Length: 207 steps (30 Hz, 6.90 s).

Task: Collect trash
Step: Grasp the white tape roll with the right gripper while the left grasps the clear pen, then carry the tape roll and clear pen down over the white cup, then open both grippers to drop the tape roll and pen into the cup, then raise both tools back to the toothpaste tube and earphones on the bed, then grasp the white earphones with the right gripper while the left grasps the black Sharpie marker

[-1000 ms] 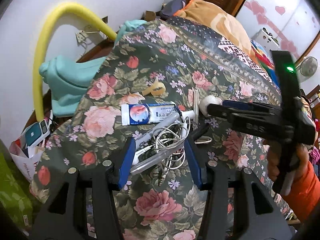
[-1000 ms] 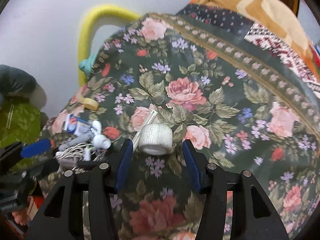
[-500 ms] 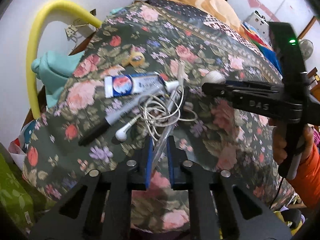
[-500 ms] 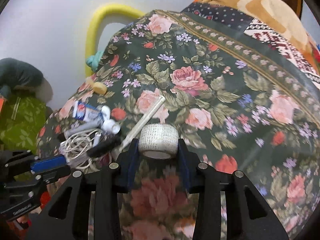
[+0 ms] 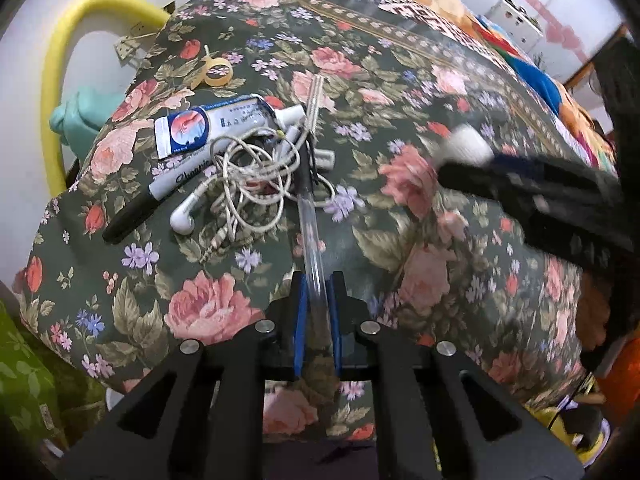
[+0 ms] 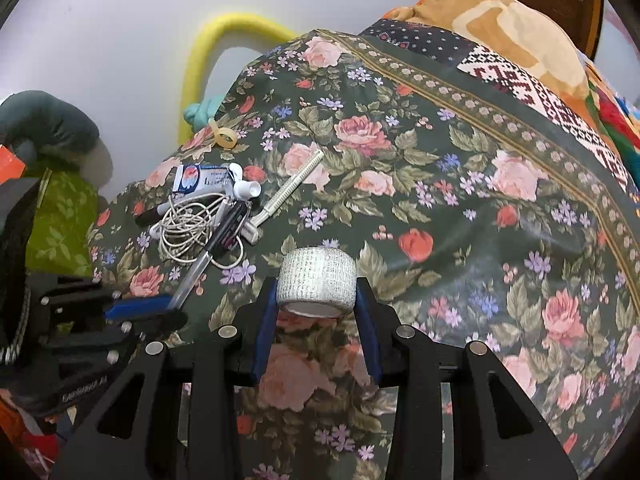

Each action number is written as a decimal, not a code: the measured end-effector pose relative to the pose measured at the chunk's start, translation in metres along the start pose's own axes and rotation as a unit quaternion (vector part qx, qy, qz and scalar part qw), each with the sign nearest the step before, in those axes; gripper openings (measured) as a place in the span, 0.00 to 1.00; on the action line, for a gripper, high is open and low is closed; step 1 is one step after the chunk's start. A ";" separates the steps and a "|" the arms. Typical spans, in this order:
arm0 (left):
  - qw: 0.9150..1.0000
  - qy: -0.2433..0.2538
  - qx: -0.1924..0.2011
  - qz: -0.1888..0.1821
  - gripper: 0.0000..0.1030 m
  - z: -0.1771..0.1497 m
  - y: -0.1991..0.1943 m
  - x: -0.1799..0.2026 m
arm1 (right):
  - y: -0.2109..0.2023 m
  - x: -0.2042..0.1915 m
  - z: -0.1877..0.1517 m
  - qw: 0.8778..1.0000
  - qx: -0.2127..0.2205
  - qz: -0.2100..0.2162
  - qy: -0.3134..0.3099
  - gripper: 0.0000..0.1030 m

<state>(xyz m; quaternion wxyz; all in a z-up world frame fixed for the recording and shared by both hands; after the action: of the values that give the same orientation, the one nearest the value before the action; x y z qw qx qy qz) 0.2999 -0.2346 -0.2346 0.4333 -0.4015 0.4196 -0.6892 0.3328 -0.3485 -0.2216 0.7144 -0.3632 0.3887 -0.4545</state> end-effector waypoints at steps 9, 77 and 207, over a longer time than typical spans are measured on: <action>0.999 -0.007 0.010 0.032 0.07 0.024 0.016 -0.003 | -0.002 0.000 -0.008 1.000 -0.003 -0.003 0.014 0.33; 0.944 -0.321 0.008 0.080 0.07 -0.327 -0.085 -0.281 | 0.085 -0.413 -0.108 0.951 -0.121 0.112 -0.264 0.33; 0.998 -0.008 0.051 0.038 0.43 0.023 -0.026 -0.031 | -0.021 0.072 -0.041 0.989 -0.015 -0.038 0.139 0.17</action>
<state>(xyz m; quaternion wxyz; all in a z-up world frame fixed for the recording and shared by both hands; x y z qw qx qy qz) 0.3233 -0.2041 -0.2090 0.4823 -0.3679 0.3954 -0.6897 0.3098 -0.4293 -0.2375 0.6302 -0.3220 0.4770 -0.5211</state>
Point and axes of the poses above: each gripper's, at about its wrist camera, not at the fingertips, and y roughly the way its jaws point, x to its right, z to its top, the point moved 5 cm from there along y, roughly the way its jaws point, and after that the axes turned 4 degrees about y, right-handed, at the moved point
